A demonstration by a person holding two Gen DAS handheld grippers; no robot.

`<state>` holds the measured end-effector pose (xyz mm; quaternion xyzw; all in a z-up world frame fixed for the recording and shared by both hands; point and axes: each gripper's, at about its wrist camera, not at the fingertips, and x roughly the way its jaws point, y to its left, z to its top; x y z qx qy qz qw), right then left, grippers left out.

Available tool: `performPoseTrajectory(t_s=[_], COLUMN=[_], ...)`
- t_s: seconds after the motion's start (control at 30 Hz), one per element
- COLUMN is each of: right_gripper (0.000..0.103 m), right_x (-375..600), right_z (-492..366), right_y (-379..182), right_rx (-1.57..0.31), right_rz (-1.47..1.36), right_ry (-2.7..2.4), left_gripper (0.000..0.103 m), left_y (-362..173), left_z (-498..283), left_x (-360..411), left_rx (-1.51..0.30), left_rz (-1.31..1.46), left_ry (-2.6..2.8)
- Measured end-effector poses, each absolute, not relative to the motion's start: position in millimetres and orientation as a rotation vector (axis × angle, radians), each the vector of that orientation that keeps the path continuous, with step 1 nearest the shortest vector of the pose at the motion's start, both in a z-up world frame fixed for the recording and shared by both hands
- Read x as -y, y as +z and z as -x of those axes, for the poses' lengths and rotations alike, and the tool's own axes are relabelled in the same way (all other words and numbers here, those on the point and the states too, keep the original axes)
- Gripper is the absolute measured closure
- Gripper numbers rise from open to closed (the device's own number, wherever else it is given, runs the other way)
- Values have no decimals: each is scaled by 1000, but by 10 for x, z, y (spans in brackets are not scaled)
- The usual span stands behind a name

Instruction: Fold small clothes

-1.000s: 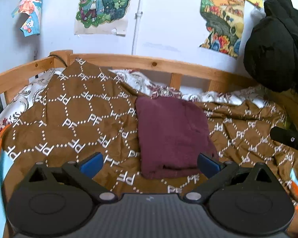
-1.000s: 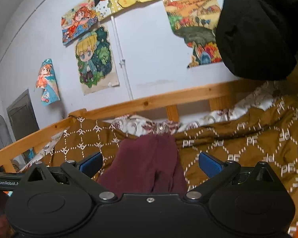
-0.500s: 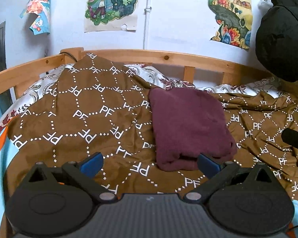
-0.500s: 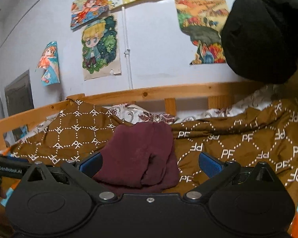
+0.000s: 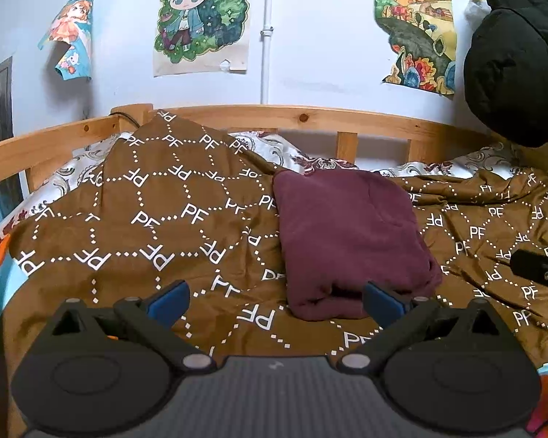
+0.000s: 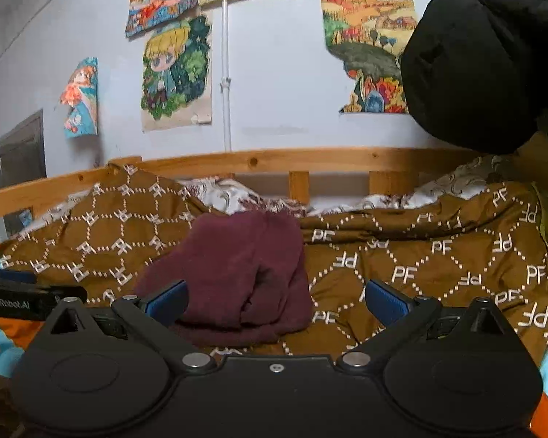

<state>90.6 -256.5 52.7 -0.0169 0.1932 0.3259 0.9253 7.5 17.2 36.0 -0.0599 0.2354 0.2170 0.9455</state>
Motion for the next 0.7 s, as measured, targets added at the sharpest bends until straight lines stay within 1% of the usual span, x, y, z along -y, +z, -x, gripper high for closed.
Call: performPoseTrajectory(t_s=[0.7], right_gripper=[1], right_x=[2571], right_z=[-895], right_y=[519], right_rx=[-399], right_rz=[35], right_ry=[659], left_gripper=[1], left_y=[366], left_z=[-59], left_x=[-176], left_rx=[-480], left_rz=[118], left_ry=[434])
